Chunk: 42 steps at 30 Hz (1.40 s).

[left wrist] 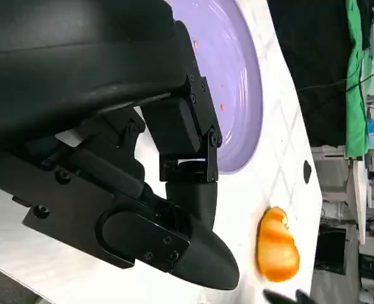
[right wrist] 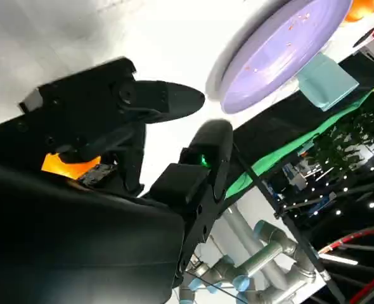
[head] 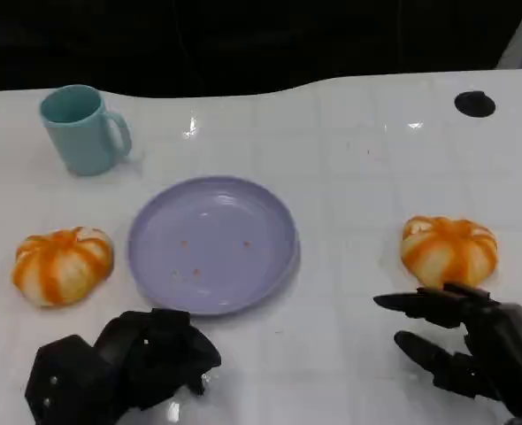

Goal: Grasp the bread from the table and place it into the plate.

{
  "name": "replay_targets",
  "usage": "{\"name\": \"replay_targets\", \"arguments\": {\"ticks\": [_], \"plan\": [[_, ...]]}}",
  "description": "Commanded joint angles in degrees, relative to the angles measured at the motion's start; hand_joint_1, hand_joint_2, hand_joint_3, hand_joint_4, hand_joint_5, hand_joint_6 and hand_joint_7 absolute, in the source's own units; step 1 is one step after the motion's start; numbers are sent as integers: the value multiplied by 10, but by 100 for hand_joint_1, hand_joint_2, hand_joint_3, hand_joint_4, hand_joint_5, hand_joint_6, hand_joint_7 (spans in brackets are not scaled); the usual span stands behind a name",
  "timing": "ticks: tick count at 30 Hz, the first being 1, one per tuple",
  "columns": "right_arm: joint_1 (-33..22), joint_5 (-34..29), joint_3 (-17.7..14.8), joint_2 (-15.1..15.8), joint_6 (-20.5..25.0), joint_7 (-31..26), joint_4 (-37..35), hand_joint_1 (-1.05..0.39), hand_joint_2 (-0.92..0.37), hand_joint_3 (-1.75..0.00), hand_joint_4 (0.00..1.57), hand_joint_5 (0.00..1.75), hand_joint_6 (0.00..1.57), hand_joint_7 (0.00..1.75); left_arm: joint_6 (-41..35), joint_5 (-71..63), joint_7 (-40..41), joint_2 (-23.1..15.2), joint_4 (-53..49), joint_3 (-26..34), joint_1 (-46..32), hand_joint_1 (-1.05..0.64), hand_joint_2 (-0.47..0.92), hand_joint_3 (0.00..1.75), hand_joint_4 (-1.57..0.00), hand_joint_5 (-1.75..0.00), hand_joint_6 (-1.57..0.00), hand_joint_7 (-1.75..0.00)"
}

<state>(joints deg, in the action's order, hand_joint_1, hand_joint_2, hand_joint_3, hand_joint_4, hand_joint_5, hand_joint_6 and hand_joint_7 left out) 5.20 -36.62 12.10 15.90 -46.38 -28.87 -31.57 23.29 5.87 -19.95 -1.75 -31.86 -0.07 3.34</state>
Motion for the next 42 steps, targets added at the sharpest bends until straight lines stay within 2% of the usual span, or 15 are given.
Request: {"name": "replay_targets", "arguments": {"ticks": [1,2,4,8,13,23,29,33,42], "plan": [[7,-6,-6,20,22,5,21,-43,-92,-19,39,45,59,0,-2,-3,2,-8,-12,3,0,-105,86,0,-89,-150,-130,-76],[9,-13,-7,25,38,8,29,-46,-92,-19,30,39,50,0,-2,-3,2,-8,-14,3,1,-105,86,0,-89,-150,-130,-76],[15,-27,-9,35,70,13,43,-50,-92,-17,21,33,43,0,1,-1,0,-6,-20,4,5,-105,86,0,-89,-150,-130,-76],[29,-47,-8,49,136,32,73,-57,-92,-16,13,28,33,0,3,-3,2,-6,-25,3,8,-105,86,0,-89,-150,-131,-76],[51,-43,-5,57,217,102,105,-61,-92,-12,3,25,24,0,7,0,-2,-5,-26,4,7,-105,86,0,-89,-150,-131,-76],[98,-88,28,67,352,195,120,-66,-92,-8,0,4,14,1,0,-1,0,-5,-7,2,-7,-105,85,0,-88,-150,-130,-75],[124,-103,54,69,400,232,102,-65,-92,-5,1,0,14,1,1,-1,0,-4,-1,1,-12,-105,86,0,-88,-150,-131,-75],[152,-101,73,69,415,262,61,-63,-92,-3,1,1,14,1,0,0,0,-2,3,0,-13,-105,85,0,-88,-150,-130,-75],[204,-90,100,51,441,267,-28,-54,-90,0,6,4,18,2,0,1,0,0,2,-2,-14,-105,86,0,-88,-150,-130,-75]]}}
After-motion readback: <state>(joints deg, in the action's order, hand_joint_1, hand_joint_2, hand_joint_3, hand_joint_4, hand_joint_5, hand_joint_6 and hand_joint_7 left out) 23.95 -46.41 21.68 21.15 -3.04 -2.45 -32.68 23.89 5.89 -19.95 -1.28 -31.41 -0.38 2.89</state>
